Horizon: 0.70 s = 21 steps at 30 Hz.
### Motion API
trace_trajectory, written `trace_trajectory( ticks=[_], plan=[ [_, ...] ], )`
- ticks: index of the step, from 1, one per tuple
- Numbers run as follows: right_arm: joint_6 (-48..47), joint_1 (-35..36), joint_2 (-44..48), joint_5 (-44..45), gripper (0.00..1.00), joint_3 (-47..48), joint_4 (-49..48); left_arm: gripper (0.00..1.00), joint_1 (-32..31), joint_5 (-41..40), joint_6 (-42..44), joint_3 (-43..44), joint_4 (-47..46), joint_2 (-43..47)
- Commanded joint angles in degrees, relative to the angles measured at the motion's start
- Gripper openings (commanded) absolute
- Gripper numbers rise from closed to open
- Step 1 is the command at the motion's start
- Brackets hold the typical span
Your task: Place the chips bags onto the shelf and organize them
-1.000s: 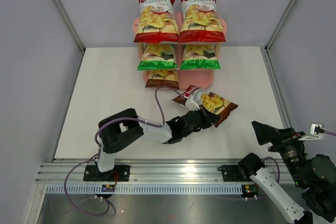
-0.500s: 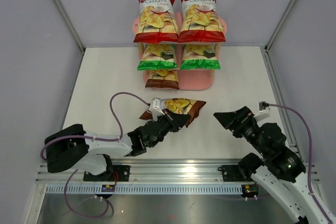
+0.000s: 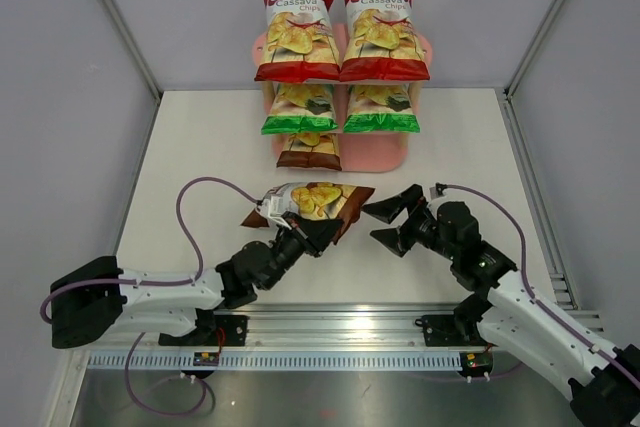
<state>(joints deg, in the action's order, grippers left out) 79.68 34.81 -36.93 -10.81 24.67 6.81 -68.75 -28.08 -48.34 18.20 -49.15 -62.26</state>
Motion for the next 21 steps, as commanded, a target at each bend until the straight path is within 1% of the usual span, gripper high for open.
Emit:
trace_trajectory(
  ticks=[1,4,10,14,16,18,21],
  plan=[
    [4.2,-0.2,-3.6,-4.7,0.99,0.7,-14.4,0.0,-0.8,2.3,7.8,0.3,-9.3,1.4],
    [6.4,-0.1,-6.6,-5.4,1.0,0.0,-19.7,0.0,-0.9,6.4,10.2,0.1,-13.6,0.3],
    [8.9,0.5,-11.5,-8.2,0.99,0.0,-24.0,0.0,-2.2,10.7,13.1,0.5,-18.5,-2.8],
    [9.4,1.8,-12.1,-8.1,0.99,0.9,-24.3,0.0,-2.7,13.5,15.1,2.5,-17.9,-4.8],
    [8.7,2.0,-11.4,-7.6,1.0,1.6,-22.6,0.0,-2.7,14.1,15.1,1.9,-19.8,-5.3],
    [9.3,2.1,-10.5,-6.6,1.0,0.9,-22.1,0.0,-2.7,15.0,15.4,2.1,-18.9,-5.2],
    [9.1,2.0,-8.3,-4.5,0.94,-0.1,-21.5,0.0,-3.0,17.5,15.8,2.9,-17.3,-5.2]
  ],
)
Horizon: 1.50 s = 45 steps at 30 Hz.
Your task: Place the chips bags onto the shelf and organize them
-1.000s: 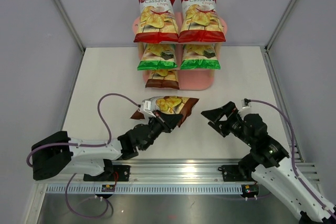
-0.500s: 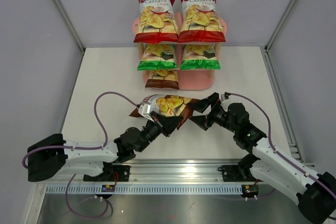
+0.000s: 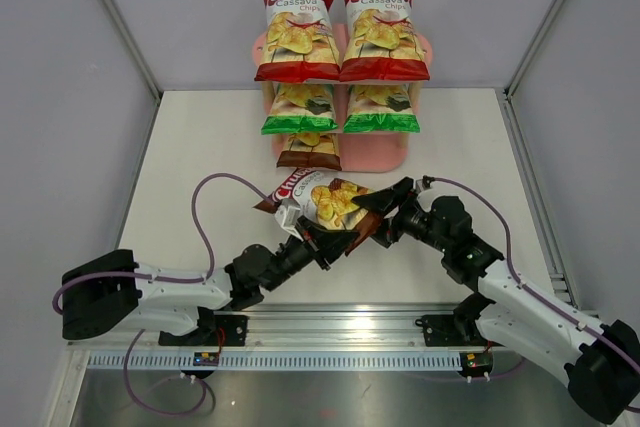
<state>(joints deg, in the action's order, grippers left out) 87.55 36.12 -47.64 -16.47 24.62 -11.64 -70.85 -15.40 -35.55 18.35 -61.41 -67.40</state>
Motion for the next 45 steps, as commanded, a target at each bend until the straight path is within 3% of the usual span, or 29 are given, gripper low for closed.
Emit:
trace_trajectory(
  ticks=[1,3,4,8,9,12,17,19,22,23,24,26,29,35,45],
  plan=[
    [1.0,0.8,3.3,1.4,0.85,-0.4,-3.6,0.0,-1.1,5.3,3.1,3.1,-4.7,-0.5],
    [0.2,0.8,4.1,2.4,0.76,-0.7,-3.7,0.01,-1.2,7.3,3.3,3.4,-4.2,-0.7],
    [-1.2,0.8,4.9,2.9,0.67,-0.7,-3.9,0.04,-1.6,7.6,3.6,3.1,-4.1,-0.5],
    [-4.1,0.8,7.3,4.1,0.49,-1.3,-4.3,0.27,-2.2,7.6,3.9,2.1,-2.8,0.4],
    [-5.9,0.8,7.8,4.3,0.47,-1.4,-4.1,0.41,-2.2,7.5,4.0,1.8,-2.5,0.8],
    [-9.4,0.8,10.5,6.2,0.39,-2.6,-3.7,0.59,-2.3,7.1,4.2,0.4,-0.4,3.2],
    [-14.9,0.8,14.2,10.2,0.32,-6.2,-6.7,0.81,-2.3,3.4,4.2,-2.1,8.4,10.9],
    [-17.7,0.8,16.8,11.7,0.31,-7.9,-7.7,0.99,-2.3,-1.5,2.5,-2.1,14.5,14.6],
    [-23.2,0.8,21.2,13.9,0.28,-10.1,-7.0,0.99,-2.2,-14.5,-2.8,2.2,36.4,22.0],
    [-23.7,0.8,22.5,14.6,0.28,-11.3,-6.2,0.99,-2.2,-22.3,-5.3,4.0,50.1,23.6],
    [-24.8,0.7,23.7,15.3,0.28,-12.0,-5.2,0.99,-2.1,-25.8,-10.7,5.7,57.3,24.7],
    [-25.1,0.7,27.5,16.1,0.27,-13.7,-4.5,0.99,-1.9,-31.2,-15.3,11.4,75.3,26.0],
    [-25.8,0.7,31.7,19.5,0.27,-16.4,-3.3,0.99,-1.7,-35.4,-17.6,18.4,89.3,24.4],
    [-29.8,0.7,33.0,25.7,0.27,-17.9,-3.3,0.99,-0.7,-34.4,-13.4,33.0,105.5,14.9],
    [-27.1,-0.3,23.6,30.8,0.27,-21.2,-16.2,0.99,-0.2,-30.6,-7.1,37.3,109.8,12.6]
  ],
)
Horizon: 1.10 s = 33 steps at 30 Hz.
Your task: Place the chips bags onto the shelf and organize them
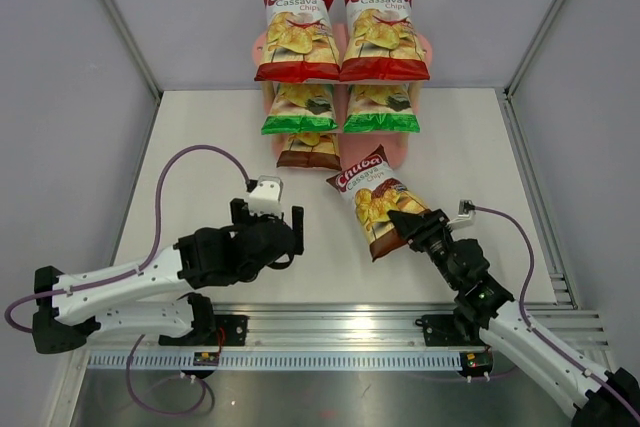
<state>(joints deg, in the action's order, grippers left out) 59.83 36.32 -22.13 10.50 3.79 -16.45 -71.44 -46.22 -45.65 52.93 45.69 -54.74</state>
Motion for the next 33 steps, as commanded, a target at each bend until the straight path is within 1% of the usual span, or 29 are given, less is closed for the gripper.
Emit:
trace_trajectory(
  ticks=[1,3,5,8,11,14,15,18,23,30,33],
  plan=[
    [0.5,-0.8,-2.6,3.9,0.27,-0.5,-12.5,0.99,0.4,0.7,3.5,2.8,3.2,-0.1],
    [0.0,-1.3,-4.8,3.9,0.27,-0.2,-14.8,0.99,0.4,2.3,4.9,2.9,3.5,-0.1],
    [0.1,-2.0,-5.6,4.2,0.27,0.6,-15.2,0.99,0.4,3.5,5.8,3.1,4.3,0.0],
    [-0.1,-3.4,-7.9,4.3,0.27,1.6,-16.4,0.99,0.4,4.0,7.7,3.6,5.9,0.2],
    [1.2,-5.5,-10.9,3.0,0.27,1.4,-20.3,0.99,0.4,4.1,9.6,3.9,7.2,0.6],
    [1.7,-7.0,-14.2,2.3,0.26,1.7,-22.6,0.99,0.4,4.1,10.4,3.3,6.8,1.6],
    [1.7,-8.1,-16.2,2.1,0.27,1.6,-25.1,0.99,0.4,4.1,10.8,2.5,6.5,1.9],
    [2.5,-9.7,-18.8,0.3,0.25,2.3,-28.6,0.99,0.4,4.5,11.5,0.9,4.8,3.2],
    [2.6,-9.7,-18.2,-1.6,0.25,3.9,-26.8,0.99,0.4,4.5,12.2,-1.5,2.2,4.5],
    [3.9,-9.8,-13.9,1.9,0.25,2.4,-24.5,0.99,0.4,3.9,12.4,-0.8,2.6,3.7],
    [3.8,-9.8,-14.3,1.0,0.25,3.3,-24.1,0.99,0.4,3.9,12.4,-0.8,2.6,3.5]
  ],
)
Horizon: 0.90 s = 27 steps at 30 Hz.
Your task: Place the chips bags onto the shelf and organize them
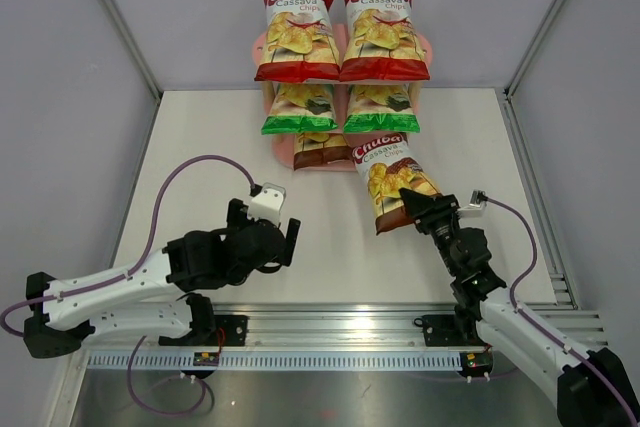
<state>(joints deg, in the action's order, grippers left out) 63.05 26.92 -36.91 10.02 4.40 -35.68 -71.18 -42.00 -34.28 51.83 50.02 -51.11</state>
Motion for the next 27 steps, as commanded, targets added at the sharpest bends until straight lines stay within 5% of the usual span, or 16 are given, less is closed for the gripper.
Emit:
trace_trajectory(
  ticks=[1,14,27],
  plan=[
    [0.6,-0.4,-0.3,1.1,0.25,2.7,-5.7,0.99,0.2,-0.3,1.1,0.4,-1.5,-0.1],
    [2.0,-0.5,-15.1,-0.6,0.25,3.9,-22.0,0.99,0.1,-0.1,0.1,0.0,-0.3,2.5],
    [1.5,-0.6,-18.9,0.3,0.24,5.8,-23.6,0.99,0.2,0.2,0.1,-0.2,-0.7,2.2]
  ],
)
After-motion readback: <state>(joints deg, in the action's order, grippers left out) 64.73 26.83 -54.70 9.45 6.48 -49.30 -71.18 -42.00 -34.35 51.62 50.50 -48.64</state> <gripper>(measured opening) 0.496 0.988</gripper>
